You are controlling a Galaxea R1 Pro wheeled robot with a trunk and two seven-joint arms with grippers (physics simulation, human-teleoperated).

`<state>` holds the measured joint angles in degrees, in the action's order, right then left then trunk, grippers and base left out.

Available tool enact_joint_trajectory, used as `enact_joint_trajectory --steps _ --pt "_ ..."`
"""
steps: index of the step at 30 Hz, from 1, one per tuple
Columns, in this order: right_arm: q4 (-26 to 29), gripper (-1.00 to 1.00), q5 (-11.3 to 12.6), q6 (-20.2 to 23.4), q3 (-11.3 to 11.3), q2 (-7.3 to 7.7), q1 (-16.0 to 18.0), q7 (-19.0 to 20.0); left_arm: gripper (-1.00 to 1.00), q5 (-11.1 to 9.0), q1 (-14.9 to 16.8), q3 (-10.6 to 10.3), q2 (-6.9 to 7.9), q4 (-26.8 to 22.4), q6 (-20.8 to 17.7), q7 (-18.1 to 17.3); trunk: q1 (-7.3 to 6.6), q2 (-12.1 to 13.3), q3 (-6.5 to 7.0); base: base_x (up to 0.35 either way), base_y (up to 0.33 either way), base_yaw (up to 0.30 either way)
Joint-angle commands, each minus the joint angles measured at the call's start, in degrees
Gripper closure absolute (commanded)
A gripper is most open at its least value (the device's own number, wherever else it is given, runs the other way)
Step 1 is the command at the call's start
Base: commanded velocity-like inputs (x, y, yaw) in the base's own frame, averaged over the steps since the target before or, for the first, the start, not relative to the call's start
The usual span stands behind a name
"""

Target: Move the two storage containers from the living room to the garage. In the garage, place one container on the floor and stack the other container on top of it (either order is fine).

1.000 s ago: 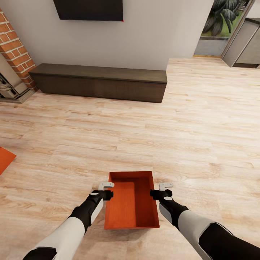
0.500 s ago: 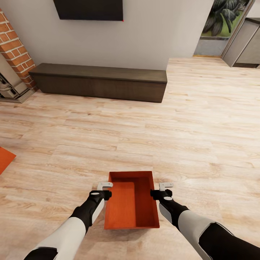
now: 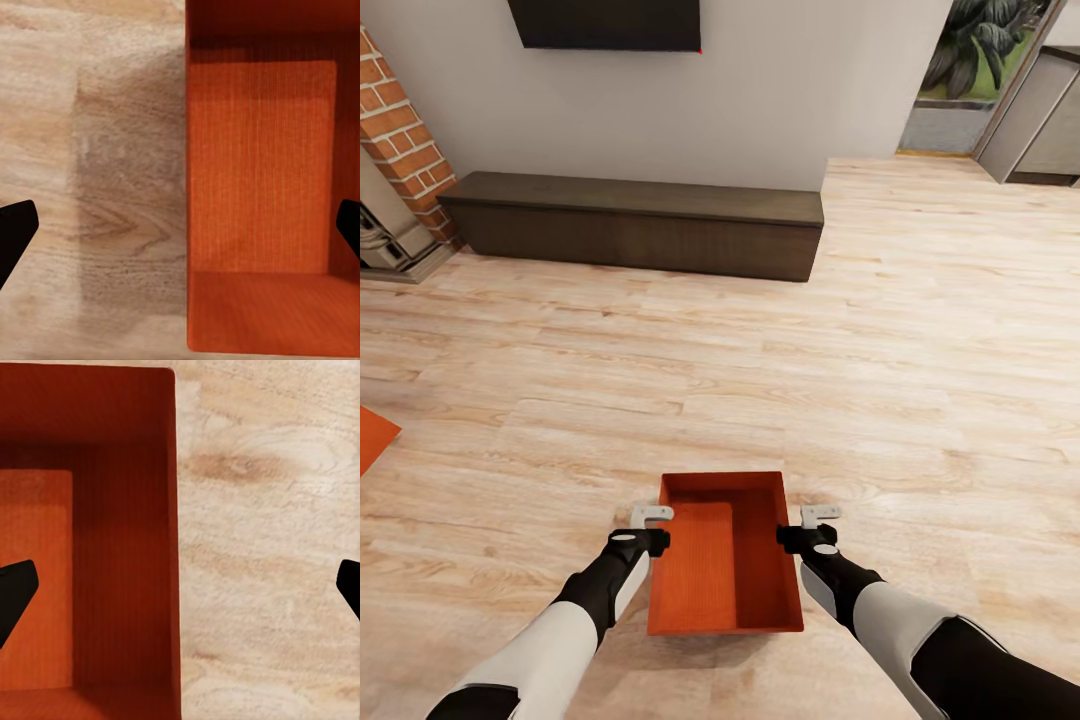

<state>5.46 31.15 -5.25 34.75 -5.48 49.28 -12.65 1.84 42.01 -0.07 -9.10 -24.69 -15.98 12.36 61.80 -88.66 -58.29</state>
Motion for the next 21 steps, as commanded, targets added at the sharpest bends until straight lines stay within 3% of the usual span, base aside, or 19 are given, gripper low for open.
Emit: enact_joint_trajectory --steps 1,21 --pt "0.0 -1.00 0.6 -0.2 0.5 0.01 0.0 -0.2 -1.00 0.2 0.0 0.0 0.01 -0.1 -0.4 0.1 0.22 -0.4 -0.22 0.000 0.000 0.000" --pt "-1.7 -1.00 1.0 -0.2 0.5 -0.23 0.0 -0.2 -1.00 0.0 0.0 0.0 0.00 0.2 -0.4 0.0 4.62 -8.5 -3.81 0.000 0.000 0.000"
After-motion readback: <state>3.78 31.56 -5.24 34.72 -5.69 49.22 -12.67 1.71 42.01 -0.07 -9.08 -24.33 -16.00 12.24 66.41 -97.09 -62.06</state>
